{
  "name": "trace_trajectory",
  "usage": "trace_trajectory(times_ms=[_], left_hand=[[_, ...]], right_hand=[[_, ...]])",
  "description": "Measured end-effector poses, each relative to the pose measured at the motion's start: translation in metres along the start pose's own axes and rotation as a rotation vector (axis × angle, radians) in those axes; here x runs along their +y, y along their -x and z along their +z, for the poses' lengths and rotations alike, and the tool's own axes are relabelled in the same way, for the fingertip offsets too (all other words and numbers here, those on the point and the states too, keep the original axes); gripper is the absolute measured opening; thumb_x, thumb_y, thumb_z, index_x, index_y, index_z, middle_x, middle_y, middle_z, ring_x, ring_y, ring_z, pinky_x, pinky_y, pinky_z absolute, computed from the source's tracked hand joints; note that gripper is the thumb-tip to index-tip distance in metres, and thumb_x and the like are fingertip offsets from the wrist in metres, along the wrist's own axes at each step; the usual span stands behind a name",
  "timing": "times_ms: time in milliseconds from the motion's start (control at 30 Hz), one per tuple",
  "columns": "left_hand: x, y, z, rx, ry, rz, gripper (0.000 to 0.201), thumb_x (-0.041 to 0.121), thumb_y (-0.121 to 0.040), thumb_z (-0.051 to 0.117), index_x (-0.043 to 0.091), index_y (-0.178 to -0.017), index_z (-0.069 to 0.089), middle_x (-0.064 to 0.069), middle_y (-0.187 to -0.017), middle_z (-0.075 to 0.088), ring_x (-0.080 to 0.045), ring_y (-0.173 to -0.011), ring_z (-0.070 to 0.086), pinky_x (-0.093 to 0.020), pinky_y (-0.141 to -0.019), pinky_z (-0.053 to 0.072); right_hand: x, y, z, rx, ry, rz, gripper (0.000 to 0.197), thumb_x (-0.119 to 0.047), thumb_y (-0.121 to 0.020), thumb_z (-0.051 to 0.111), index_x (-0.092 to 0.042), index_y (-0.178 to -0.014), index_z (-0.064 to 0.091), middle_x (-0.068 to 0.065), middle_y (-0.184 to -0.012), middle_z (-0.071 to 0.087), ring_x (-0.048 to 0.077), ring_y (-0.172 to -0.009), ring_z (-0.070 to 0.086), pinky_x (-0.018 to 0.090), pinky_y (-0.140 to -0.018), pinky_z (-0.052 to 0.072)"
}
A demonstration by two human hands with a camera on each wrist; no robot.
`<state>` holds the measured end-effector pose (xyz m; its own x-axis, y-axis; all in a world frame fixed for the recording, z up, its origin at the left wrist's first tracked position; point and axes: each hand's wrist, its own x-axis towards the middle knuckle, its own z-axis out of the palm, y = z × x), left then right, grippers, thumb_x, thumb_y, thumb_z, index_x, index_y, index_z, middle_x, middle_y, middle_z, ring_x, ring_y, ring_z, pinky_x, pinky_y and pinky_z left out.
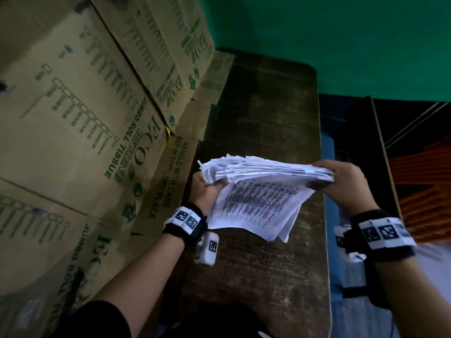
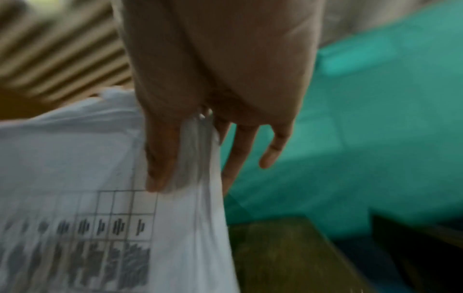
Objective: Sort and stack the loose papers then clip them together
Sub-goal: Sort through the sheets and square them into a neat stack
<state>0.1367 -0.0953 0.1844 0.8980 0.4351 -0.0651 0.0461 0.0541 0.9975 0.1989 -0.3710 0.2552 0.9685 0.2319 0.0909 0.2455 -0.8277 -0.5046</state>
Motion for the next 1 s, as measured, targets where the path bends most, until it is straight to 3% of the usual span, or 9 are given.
trace_trajectory(times_ms=[133, 267, 367, 500, 600, 667, 733, 833, 1000], left_hand=[[-0.002, -0.002, -0.011, -0.096, -0.16, 0.037, 0.016, 0.018, -0.069, 0.077, 0.029, -0.077, 0.068, 0.011, -0.084, 0.065, 0.014, -0.072, 0.061, -0.011, -0.07, 0.048], [-0.006, 0.001, -0.009, -0.128, -0.278, 0.018, 0.037, 0.013, -0.078, 0.068, -0.008, -0.108, 0.061, -0.008, -0.102, 0.06, -0.013, -0.084, 0.059, -0.02, -0.085, 0.051], [-0.003, 0.004, 0.0, 0.062, -0.209, 0.14, 0.022, 0.0, -0.07, 0.074, 0.008, -0.089, 0.066, -0.018, -0.095, 0.071, 0.009, -0.076, 0.064, -0.02, -0.076, 0.055], [-0.004, 0.004, -0.001, 0.129, -0.204, 0.221, 0.033, 0.013, -0.071, 0.073, 0.04, -0.088, 0.064, 0.02, -0.087, 0.071, -0.001, -0.084, 0.068, -0.027, -0.079, 0.056], [-0.017, 0.015, -0.001, -0.063, -0.279, 0.164, 0.026, 0.0, -0.078, 0.069, 0.014, -0.1, 0.065, 0.004, -0.09, 0.07, -0.005, -0.091, 0.068, -0.002, -0.073, 0.044], [-0.028, 0.02, 0.002, -0.147, -0.367, 0.084, 0.023, -0.002, -0.083, 0.064, -0.008, -0.104, 0.061, -0.011, -0.096, 0.064, -0.024, -0.097, 0.065, 0.005, -0.065, 0.036], [-0.025, 0.015, 0.003, -0.083, -0.364, 0.105, 0.03, -0.005, -0.081, 0.066, -0.005, -0.111, 0.059, -0.003, -0.098, 0.063, -0.022, -0.098, 0.063, 0.008, -0.066, 0.035], [-0.023, -0.008, -0.009, -0.084, -0.258, 0.095, 0.049, 0.006, -0.072, 0.079, 0.008, -0.116, 0.058, 0.009, -0.102, 0.065, -0.006, -0.098, 0.063, -0.005, -0.084, 0.047], [-0.068, -0.021, -0.011, -0.133, -0.161, -0.343, 0.068, 0.028, -0.091, 0.059, 0.009, -0.145, 0.023, -0.004, -0.138, 0.046, -0.019, -0.127, 0.047, -0.027, -0.101, 0.036]], right_hand=[[0.021, 0.009, 0.045, -0.046, -0.653, 0.21, 0.061, 0.011, -0.066, 0.077, -0.021, -0.115, 0.063, -0.003, -0.105, 0.071, 0.005, -0.094, 0.065, 0.022, -0.085, 0.054], [0.047, 0.003, 0.096, 0.011, -0.534, 0.412, 0.037, 0.008, -0.09, 0.053, 0.003, -0.127, 0.052, 0.007, -0.125, 0.057, 0.003, -0.103, 0.062, 0.021, -0.098, 0.046], [0.017, 0.004, 0.097, 0.227, -0.522, 0.313, 0.022, 0.005, -0.082, 0.066, 0.009, -0.104, 0.063, 0.005, -0.097, 0.064, -0.019, -0.076, 0.059, 0.004, -0.077, 0.045], [0.002, 0.013, 0.076, 0.362, -0.691, 0.133, 0.016, 0.006, -0.075, 0.073, -0.003, -0.089, 0.07, 0.004, -0.091, 0.072, -0.004, -0.085, 0.065, 0.019, -0.077, 0.051], [0.015, 0.027, 0.097, 0.175, -0.705, 0.265, 0.029, 0.005, -0.078, 0.07, -0.018, -0.096, 0.067, -0.011, -0.095, 0.071, -0.008, -0.085, 0.063, 0.012, -0.075, 0.048], [0.022, 0.038, 0.115, -0.037, -0.654, 0.556, 0.039, -0.008, -0.087, 0.067, -0.009, -0.124, 0.054, 0.007, -0.114, 0.061, 0.003, -0.096, 0.056, 0.019, -0.078, 0.044], [0.028, 0.037, 0.121, -0.018, -0.615, 0.686, 0.051, -0.014, -0.089, 0.066, 0.001, -0.133, 0.046, 0.013, -0.12, 0.058, 0.014, -0.103, 0.054, 0.018, -0.075, 0.045], [0.03, 0.018, 0.108, 0.22, -0.796, 0.395, 0.027, 0.008, -0.08, 0.068, 0.005, -0.105, 0.06, -0.006, -0.086, 0.073, 0.009, -0.08, 0.065, 0.013, -0.064, 0.051], [0.041, 0.009, 0.139, -0.03, -0.77, 0.481, 0.038, 0.005, -0.077, 0.072, -0.005, -0.111, 0.057, 0.002, -0.093, 0.071, 0.008, -0.075, 0.066, 0.028, -0.075, 0.055]])
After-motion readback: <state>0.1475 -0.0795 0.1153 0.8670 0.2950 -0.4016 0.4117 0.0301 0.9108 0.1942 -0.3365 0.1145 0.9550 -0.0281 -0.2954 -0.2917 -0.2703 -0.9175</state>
